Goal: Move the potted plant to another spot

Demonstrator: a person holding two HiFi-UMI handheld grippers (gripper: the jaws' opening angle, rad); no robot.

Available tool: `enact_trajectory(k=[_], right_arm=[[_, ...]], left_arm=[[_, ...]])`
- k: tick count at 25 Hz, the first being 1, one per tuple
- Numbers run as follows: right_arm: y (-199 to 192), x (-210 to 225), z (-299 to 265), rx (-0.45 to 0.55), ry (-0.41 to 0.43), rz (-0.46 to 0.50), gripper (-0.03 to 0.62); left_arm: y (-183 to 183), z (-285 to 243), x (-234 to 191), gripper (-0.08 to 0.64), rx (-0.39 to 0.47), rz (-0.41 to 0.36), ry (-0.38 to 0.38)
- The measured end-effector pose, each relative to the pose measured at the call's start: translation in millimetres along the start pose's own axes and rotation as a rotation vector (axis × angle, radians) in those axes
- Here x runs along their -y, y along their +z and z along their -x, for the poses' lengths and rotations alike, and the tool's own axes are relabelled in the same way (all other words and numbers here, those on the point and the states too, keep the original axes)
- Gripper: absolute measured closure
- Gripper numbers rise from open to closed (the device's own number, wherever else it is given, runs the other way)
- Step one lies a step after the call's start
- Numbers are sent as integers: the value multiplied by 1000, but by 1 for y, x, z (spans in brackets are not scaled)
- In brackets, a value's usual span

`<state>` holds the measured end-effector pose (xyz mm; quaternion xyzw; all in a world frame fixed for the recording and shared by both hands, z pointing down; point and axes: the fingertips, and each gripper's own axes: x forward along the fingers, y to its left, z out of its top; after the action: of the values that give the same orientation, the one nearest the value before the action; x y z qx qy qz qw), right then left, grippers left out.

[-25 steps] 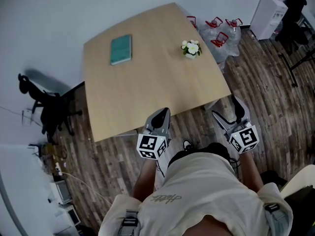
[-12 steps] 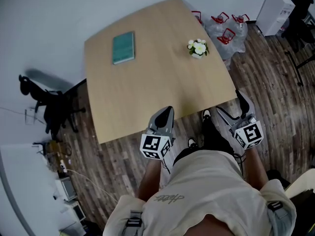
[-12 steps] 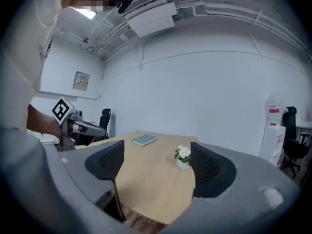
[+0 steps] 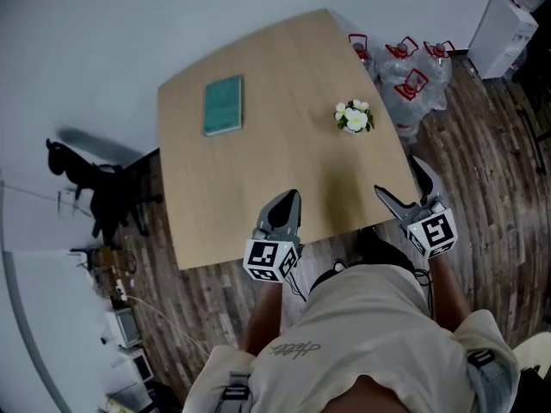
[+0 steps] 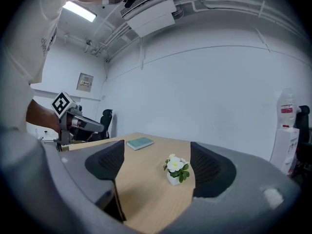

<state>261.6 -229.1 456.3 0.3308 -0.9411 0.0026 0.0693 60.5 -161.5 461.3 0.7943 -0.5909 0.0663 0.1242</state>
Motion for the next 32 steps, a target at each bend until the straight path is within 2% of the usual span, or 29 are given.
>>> enact_trajectory(k=[9, 16, 21, 26, 32], right_arm=[[-22, 60, -54, -60, 69, 15, 173], [-56, 76, -97, -159, 171, 18, 173], [-73, 85, -119, -188, 204, 9, 173], [-99, 89, -131, -253, 221, 14, 173], [-130, 86, -146, -332, 225, -13, 173]], left_arm=[[29, -71, 1, 545, -7, -8, 24], [27, -78, -10, 545, -51, 14, 117], [17, -81, -11, 545, -84, 37, 155], [18, -90, -14, 545, -87, 45, 149], [23, -106, -11, 545, -100, 19, 124]])
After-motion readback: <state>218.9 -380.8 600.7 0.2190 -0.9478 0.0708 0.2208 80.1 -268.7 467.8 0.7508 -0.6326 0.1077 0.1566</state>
